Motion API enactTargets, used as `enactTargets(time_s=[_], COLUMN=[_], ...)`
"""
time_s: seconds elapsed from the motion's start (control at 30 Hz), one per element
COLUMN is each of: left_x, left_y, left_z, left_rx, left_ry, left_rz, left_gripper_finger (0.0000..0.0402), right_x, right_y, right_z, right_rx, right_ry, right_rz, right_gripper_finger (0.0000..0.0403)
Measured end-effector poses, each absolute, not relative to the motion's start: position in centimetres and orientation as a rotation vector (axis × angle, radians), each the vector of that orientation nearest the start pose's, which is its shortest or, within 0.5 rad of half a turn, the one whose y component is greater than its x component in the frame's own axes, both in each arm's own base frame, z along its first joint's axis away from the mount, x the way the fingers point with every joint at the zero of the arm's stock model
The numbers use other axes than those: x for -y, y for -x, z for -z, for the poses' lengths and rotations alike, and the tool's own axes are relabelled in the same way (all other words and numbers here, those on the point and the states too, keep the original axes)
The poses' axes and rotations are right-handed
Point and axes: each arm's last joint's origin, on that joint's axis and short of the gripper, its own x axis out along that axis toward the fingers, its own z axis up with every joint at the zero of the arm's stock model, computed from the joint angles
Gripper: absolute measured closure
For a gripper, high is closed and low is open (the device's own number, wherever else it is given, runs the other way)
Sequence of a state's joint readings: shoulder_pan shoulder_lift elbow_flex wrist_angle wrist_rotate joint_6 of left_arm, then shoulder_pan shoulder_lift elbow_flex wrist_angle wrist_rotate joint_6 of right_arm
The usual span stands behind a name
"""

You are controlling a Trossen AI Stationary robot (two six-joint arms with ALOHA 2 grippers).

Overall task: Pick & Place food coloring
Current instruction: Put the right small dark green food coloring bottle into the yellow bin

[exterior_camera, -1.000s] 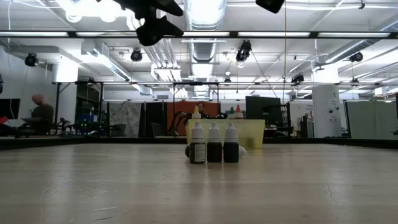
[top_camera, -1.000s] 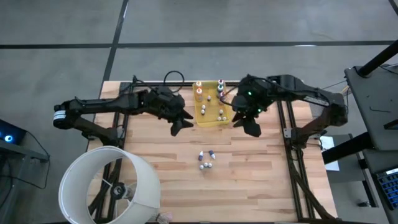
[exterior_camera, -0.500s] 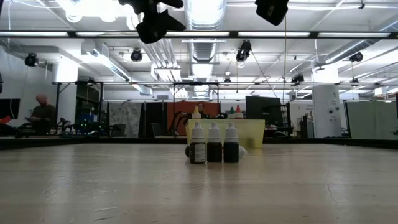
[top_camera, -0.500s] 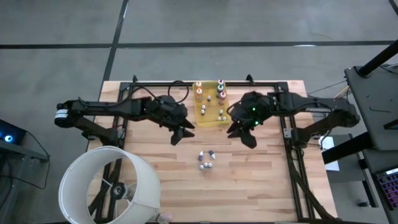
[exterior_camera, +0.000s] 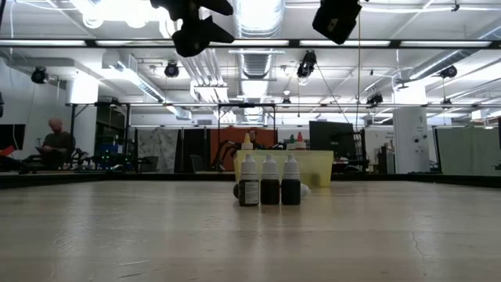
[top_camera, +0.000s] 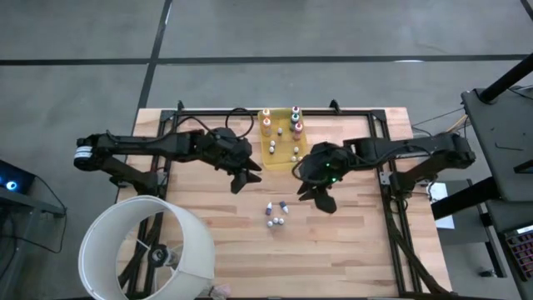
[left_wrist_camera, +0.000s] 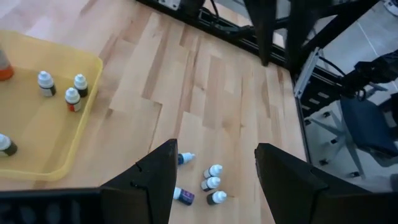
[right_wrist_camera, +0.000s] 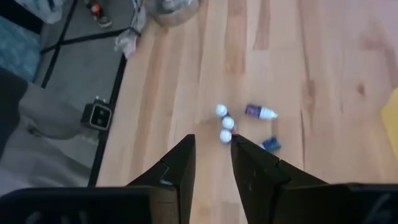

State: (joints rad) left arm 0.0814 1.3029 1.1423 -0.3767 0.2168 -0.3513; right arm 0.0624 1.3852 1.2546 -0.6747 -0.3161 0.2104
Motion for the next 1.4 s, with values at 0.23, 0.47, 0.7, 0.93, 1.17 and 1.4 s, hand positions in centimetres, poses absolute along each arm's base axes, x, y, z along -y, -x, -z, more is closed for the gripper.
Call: enactTargets(time_s=[0.23,0.47,0.7,0.93,1.17,1.4], left_x=[-1.7,-1.6,-1.4,-1.1,0.1,0.4], left_y=[-28.3,-27.7,-27.2,-26.2,-24.5,-22.4], left_z=[-32.7,-31.9,-32.0,-32.2,-31.6,-30.3], left_rx=[-0.566,-0.678,-0.696,-0.712,-0.638,-0.613], left_ry=[0.419,0.432,0.394,0.377,0.345,0.398], left_rz=[0.026,0.016,0.052,0.063,-0.008,-0.044], left_gripper_finger=[0.0214,0.0214,0.0214,0.0214,0.0224,0.0238], right_x=[-4.8,-5.8,-6.1,-6.2,-6.3,-6.2], right_y=[-30.6,-32.6,-34.0,-35.1,-35.5,-35.7], right_z=[-31.2,-29.7,-28.5,-26.9,-25.9,-25.3], right_rx=[-0.883,-0.948,-1.010,-1.078,-1.125,-1.135], right_ry=[-0.229,-0.241,-0.283,-0.363,-0.443,-0.398], right_rz=[-0.355,-0.349,-0.319,-0.261,-0.192,-0.159], right_gripper_finger=[0.0301,0.0296,0.0247,0.0186,0.0176,0.0179])
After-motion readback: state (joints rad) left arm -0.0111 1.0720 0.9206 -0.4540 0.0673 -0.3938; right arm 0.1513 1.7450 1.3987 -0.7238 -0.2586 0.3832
